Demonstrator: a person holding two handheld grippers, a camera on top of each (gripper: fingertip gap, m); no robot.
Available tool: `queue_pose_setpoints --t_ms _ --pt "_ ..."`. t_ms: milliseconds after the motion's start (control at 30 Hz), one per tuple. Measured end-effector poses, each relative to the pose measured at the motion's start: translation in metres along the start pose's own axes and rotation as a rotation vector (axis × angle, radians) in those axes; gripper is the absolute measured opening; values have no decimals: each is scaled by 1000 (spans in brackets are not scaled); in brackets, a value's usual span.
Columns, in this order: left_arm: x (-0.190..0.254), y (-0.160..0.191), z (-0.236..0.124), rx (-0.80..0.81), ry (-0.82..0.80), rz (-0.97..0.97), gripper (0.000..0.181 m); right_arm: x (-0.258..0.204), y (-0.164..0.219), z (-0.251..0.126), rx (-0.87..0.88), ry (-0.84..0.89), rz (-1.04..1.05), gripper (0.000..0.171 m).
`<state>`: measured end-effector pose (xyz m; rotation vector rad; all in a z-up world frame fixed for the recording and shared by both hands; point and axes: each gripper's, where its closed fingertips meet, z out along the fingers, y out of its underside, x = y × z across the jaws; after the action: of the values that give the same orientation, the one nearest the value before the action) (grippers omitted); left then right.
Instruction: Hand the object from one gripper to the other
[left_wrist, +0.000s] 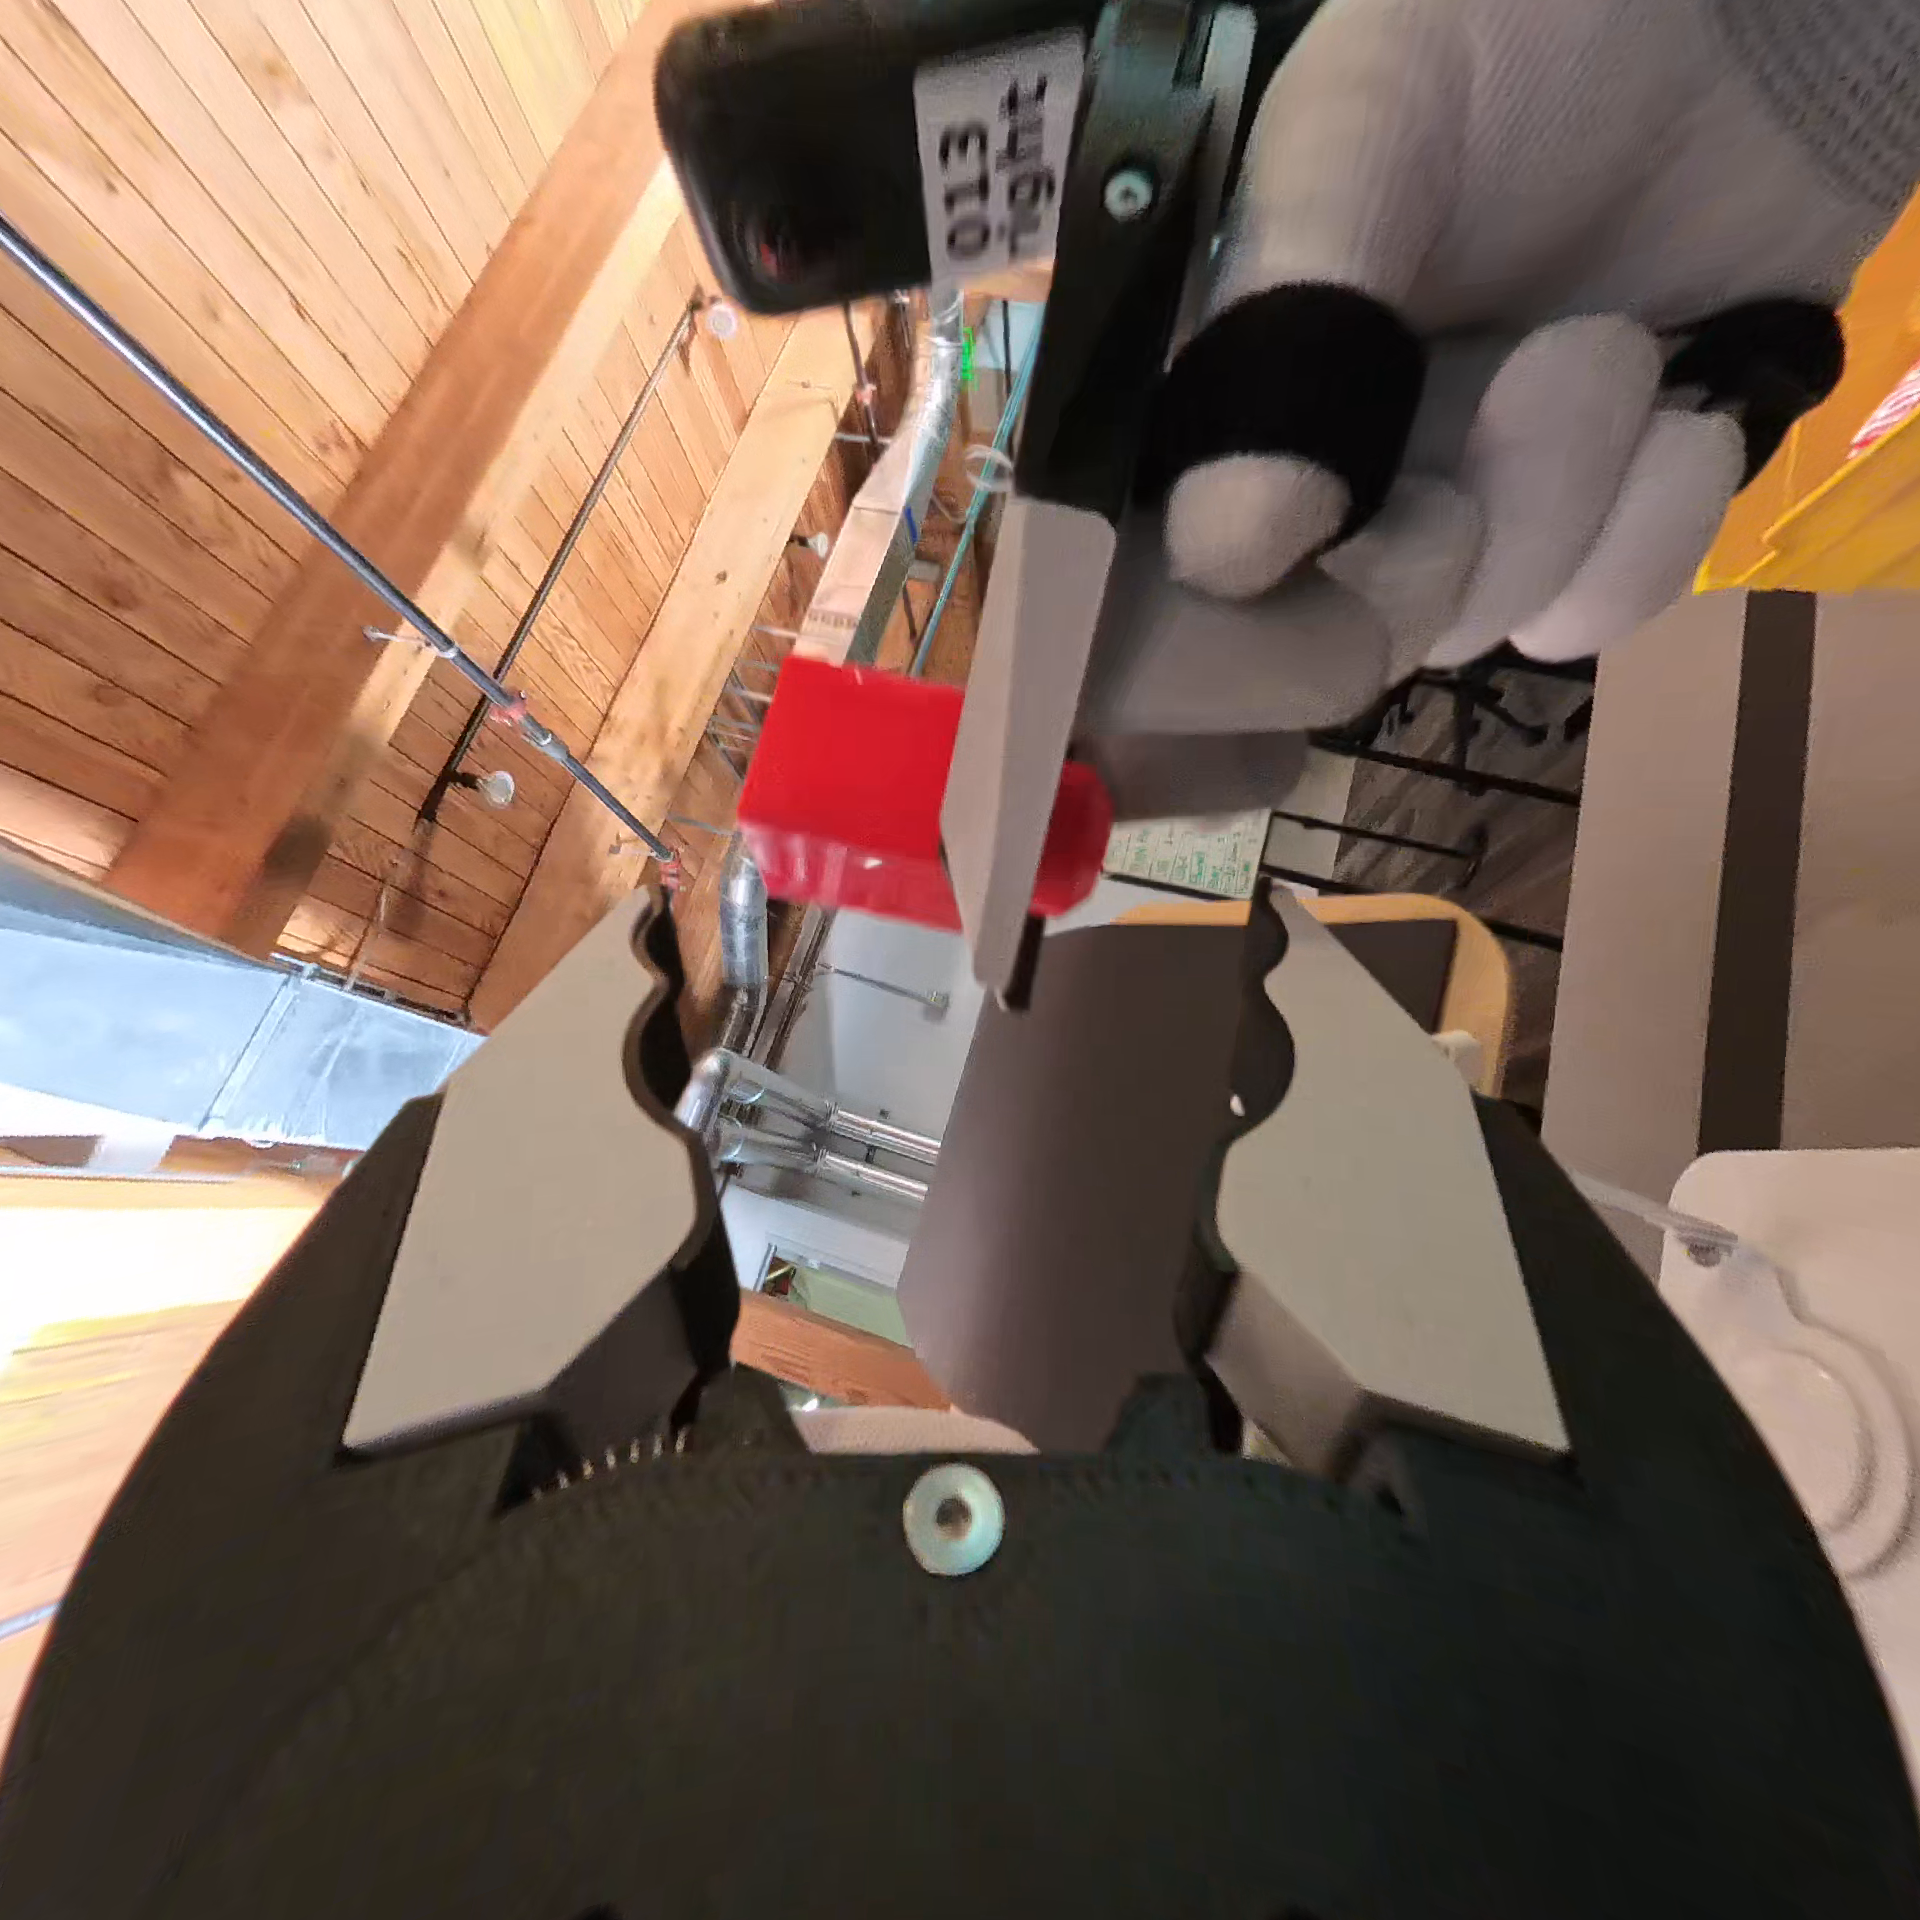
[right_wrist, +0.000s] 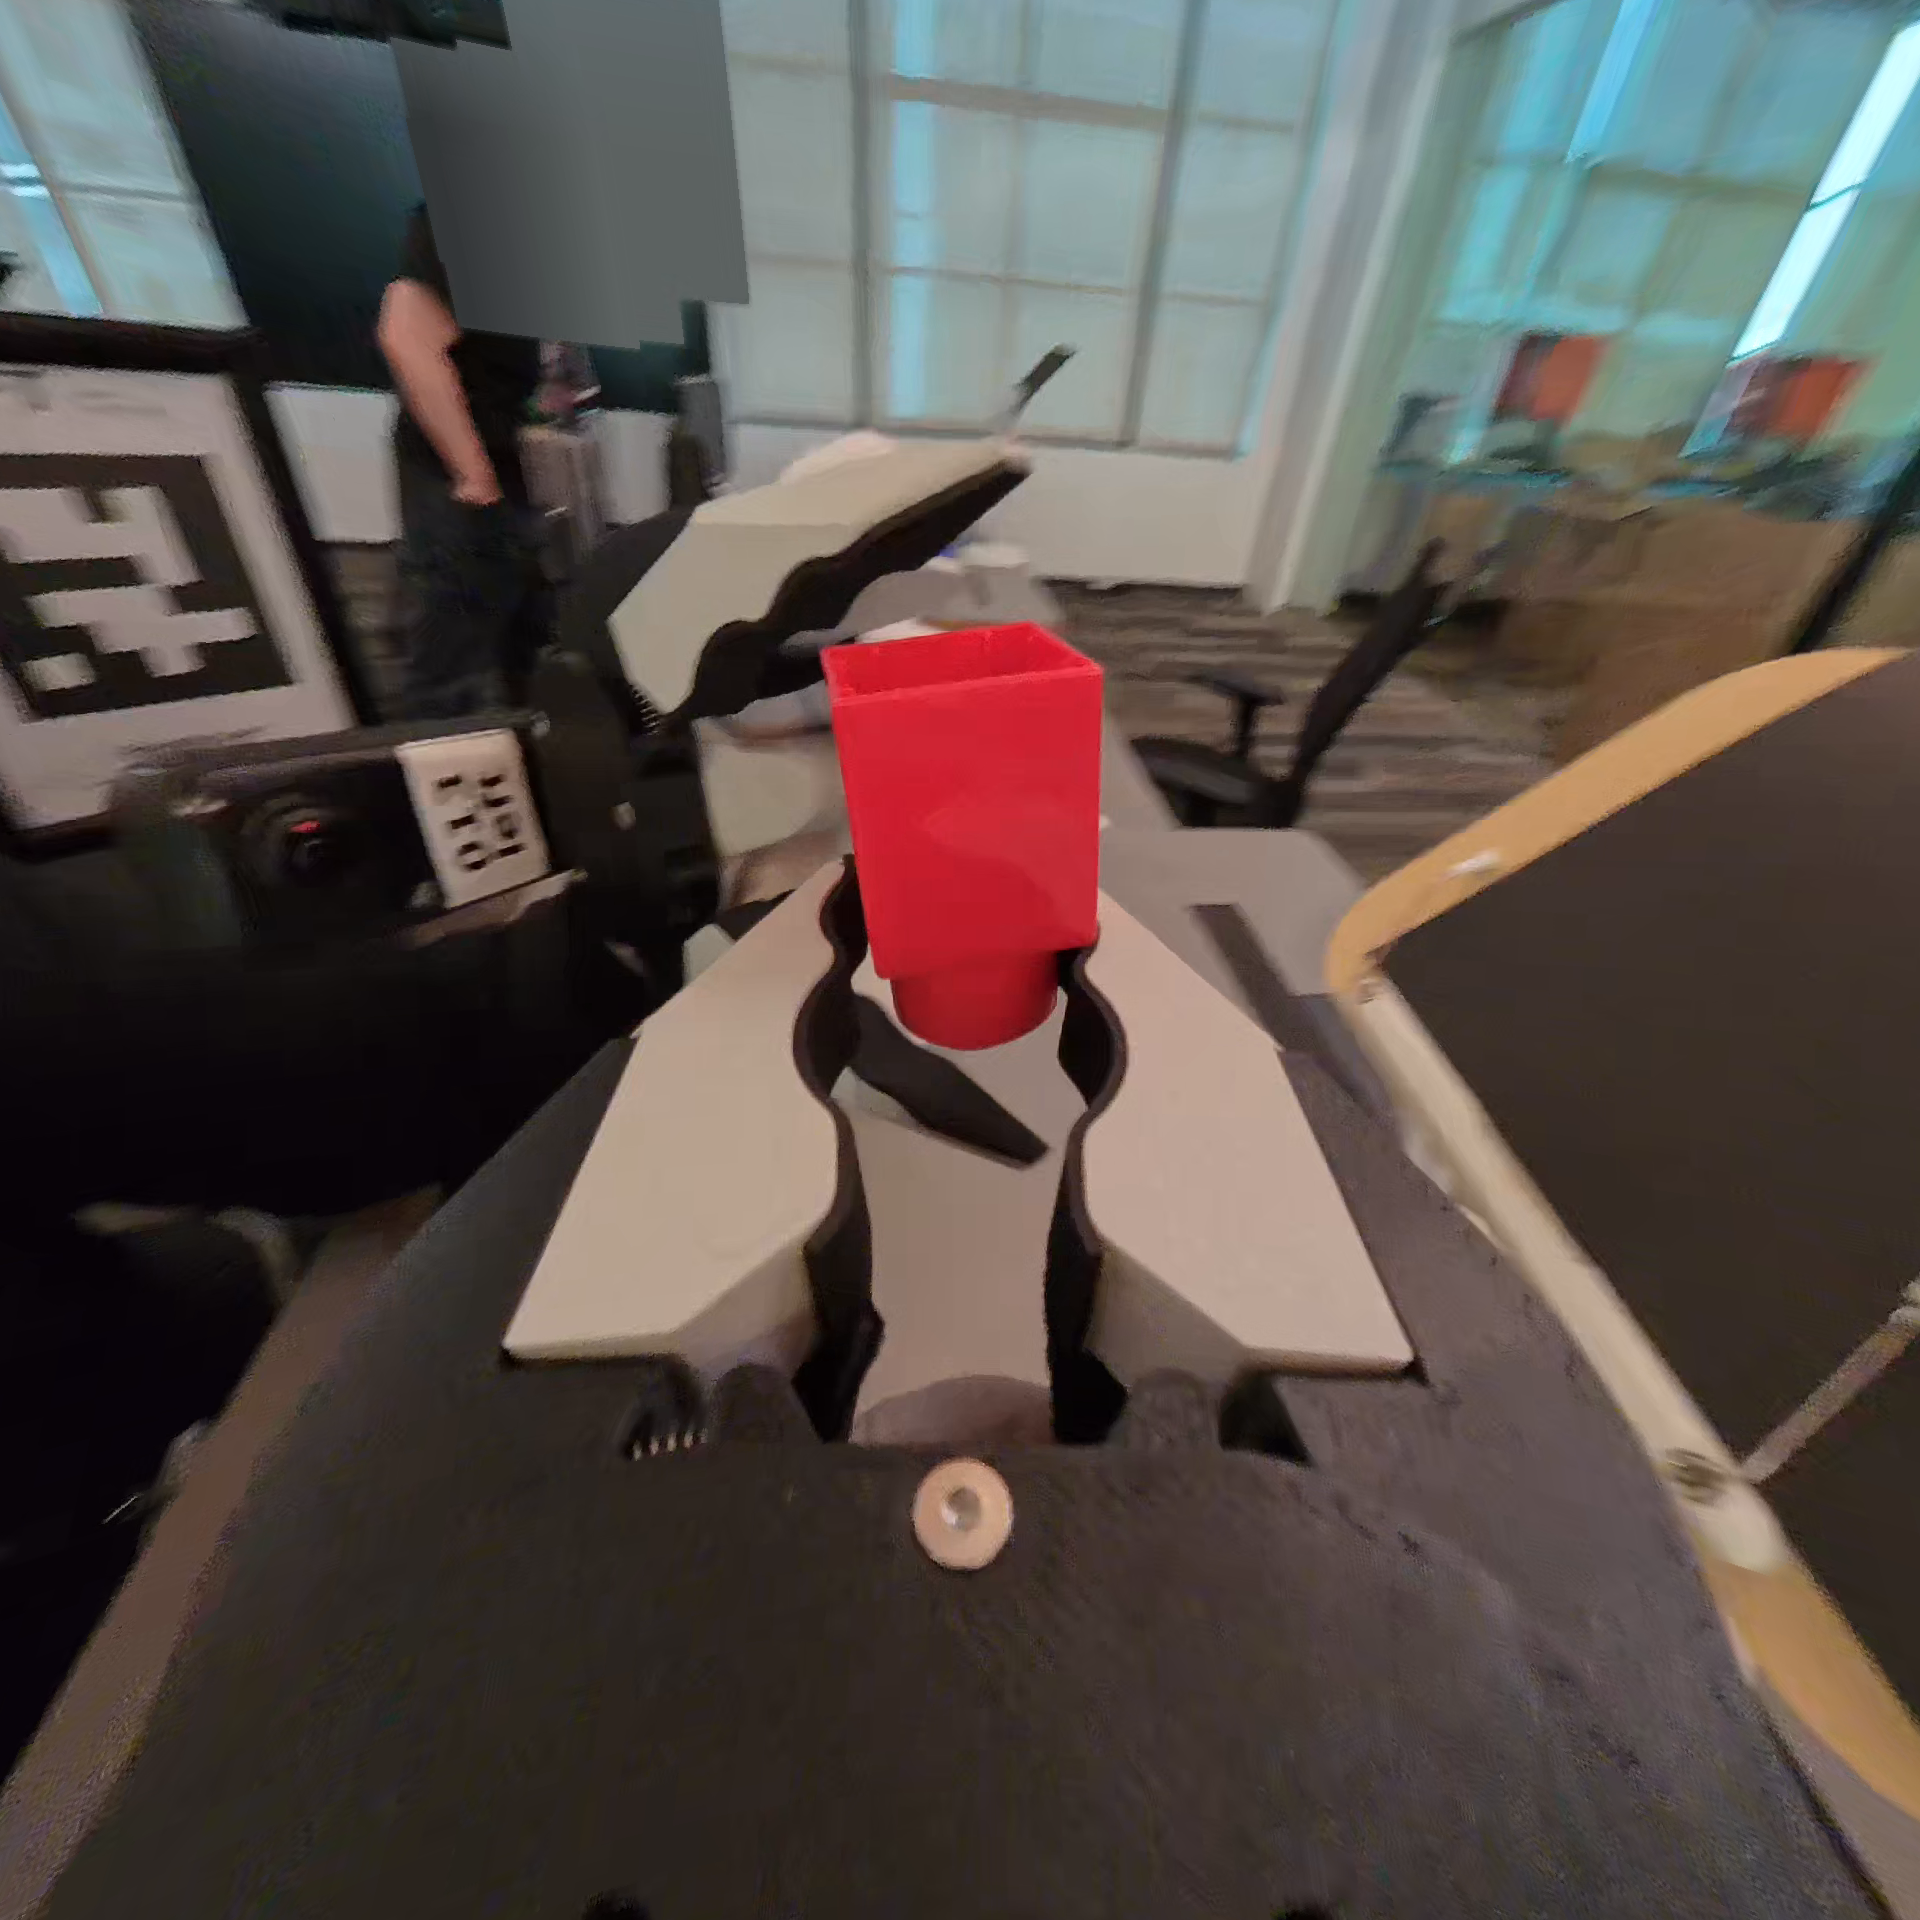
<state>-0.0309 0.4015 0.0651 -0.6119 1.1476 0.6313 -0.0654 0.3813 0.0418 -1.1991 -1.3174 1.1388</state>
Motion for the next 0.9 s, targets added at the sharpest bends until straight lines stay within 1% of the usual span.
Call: queue_pose_setpoints --t_ms 100,167,200,300,400,467,667,733,833,900 --pt "11 -3 5 2 7 45 105 -14 18 6 -67 -127 58 33" --pt "23 -3 6 -2 59 74 101 -16 29 8 -114 -152 60 33" --pt "28 -3 6 4 79 88 95 -17 30 7 -113 -172 75 33" --pt "32 -3 5 -2 107 80 87 -17 34 5 -128 -189 78 33" --pt "30 -2 3 -9 121 49 69 -15 34 3 -136 -158 49 33" --pt "27 -1 3 -2 106 39 69 -14 33 4 -145 -132 32 33" --pt "26 -2 4 -3 91 42 68 -14 29 3 -117 -134 27 35" --pt "24 -3 3 8 95 1 69 -14 24 3 -101 -118 23 45" --pt "18 0 3 -2 83 -36 69 -7 17 2 -79 -48 -25 48" --pt "15 3 2 -3 84 -56 68 -2 14 1 -78 6 -75 60"
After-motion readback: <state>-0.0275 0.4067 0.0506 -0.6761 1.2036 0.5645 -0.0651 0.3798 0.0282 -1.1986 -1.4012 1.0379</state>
